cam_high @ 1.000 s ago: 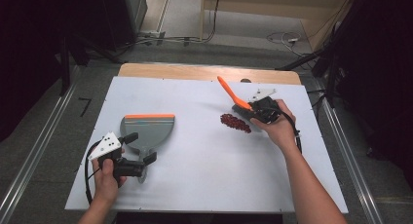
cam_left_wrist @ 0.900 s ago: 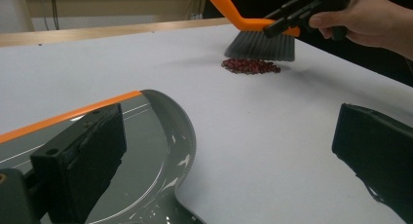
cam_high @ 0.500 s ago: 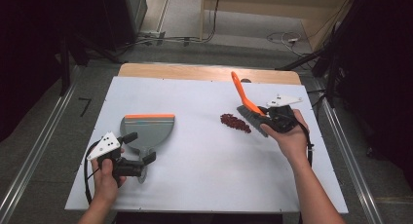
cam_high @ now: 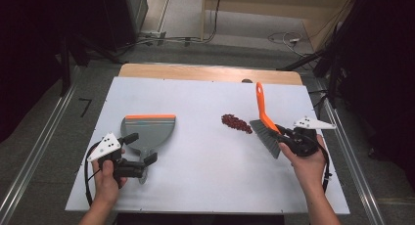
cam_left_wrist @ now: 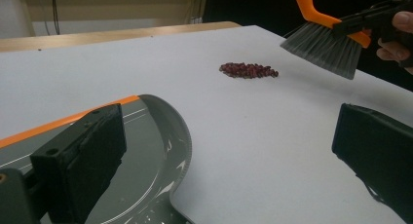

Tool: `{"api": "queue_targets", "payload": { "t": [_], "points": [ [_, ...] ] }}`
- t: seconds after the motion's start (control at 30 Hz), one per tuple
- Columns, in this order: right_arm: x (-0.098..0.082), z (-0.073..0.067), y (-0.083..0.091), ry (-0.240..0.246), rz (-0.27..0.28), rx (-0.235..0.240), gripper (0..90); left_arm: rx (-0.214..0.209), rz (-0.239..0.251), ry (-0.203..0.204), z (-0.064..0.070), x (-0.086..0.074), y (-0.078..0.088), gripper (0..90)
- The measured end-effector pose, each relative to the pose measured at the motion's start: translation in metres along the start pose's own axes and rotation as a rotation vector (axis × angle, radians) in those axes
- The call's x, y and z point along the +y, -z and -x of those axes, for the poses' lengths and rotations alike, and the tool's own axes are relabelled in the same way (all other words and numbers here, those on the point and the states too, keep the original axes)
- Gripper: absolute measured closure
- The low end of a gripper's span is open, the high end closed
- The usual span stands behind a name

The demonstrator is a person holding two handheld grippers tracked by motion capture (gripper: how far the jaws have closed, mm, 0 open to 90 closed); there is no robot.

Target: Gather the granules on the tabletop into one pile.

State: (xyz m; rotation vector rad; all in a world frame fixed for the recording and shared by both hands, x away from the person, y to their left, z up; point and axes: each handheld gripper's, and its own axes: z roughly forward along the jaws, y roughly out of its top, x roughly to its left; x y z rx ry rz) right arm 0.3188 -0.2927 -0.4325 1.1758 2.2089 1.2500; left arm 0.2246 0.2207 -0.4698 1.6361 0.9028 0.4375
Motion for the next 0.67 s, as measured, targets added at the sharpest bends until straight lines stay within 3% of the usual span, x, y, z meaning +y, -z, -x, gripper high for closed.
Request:
{"api": "queue_targets", "payload": {
  "t": [0.2, 0.3, 0.67],
  "points": [
    [-0.017, 0.007, 0.017, -0.040, 0.009, -0.014, 68.6, 0.003, 0.000, -0.012, 0.002, 0.000, 0.001, 0.0],
    [-0.025, 0.011, 0.024, -0.068, 0.027, 0.002, 68.6, 0.011, 0.010, -0.010, 0.000, -0.001, 0.003, 0.0],
    [-0.029, 0.012, 0.026, -0.073, 0.027, -0.007, 68.5, 0.021, 0.031, 0.007, -0.001, -0.002, 0.004, 0.0]
  ]
}}
